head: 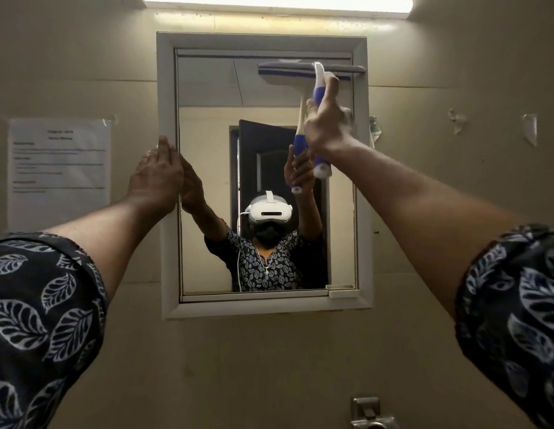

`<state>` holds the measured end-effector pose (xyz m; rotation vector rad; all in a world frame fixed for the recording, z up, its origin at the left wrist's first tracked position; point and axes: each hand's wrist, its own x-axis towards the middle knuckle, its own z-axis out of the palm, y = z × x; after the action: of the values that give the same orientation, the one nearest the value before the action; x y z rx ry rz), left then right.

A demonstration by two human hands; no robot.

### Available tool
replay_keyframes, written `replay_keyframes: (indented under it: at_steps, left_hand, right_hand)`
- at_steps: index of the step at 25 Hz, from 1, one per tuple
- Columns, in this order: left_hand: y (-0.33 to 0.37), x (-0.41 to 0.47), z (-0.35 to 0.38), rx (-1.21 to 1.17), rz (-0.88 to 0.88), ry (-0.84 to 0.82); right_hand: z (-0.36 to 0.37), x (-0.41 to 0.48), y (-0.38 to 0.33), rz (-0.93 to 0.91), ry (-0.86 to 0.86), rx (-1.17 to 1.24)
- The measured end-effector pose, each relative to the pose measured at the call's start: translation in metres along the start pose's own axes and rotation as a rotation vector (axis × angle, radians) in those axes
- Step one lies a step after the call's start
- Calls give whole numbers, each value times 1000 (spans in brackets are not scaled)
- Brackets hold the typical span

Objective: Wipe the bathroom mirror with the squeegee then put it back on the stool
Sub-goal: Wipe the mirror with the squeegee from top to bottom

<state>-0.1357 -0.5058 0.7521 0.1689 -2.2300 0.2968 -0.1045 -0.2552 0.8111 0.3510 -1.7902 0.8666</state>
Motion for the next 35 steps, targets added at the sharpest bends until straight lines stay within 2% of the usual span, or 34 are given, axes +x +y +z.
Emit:
replay_keyframes:
  at_steps: [3,6,11,14,16,17,20,22,25,27,29,35]
  left_hand:
    - [-1,1,1,10,-4,-7]
    - [-2,2,2,13,2,-3]
    - [-3,3,3,22,14,15]
    - [-4,2,2,20,12,7]
    - [-3,1,1,17,7,5]
    - [-3,1,1,15,7,3]
    - [-1,0,1,9,5,3]
    - [-1,0,0,2,2,4]
    - [-2,-1,1,-8,5,11]
    - [-1,-1,1,-12,1,16]
    - [-1,0,1,-13,-2,22]
    - [-2,3,4,20,-1,20]
  right_hand:
    - [13,-30,25,54,-25,11]
    - [32,-107,59,-64,-59,-9]
    - [53,-257,106,67,-235,-26]
    - [51,-299,116,194,-347,-54]
    - [48,-306,110,245,-338,1]
    - [44,-307,102,205,-277,24]
    - [25,-281,76,-15,-79,146]
    - [15,-215,57,-135,-5,197]
    - [4,-103,28,-146,-5,242]
    - [2,-55,15,-204,64,170]
    - [4,-26,10,-243,110,127]
    - [0,22,6,-160,77,117]
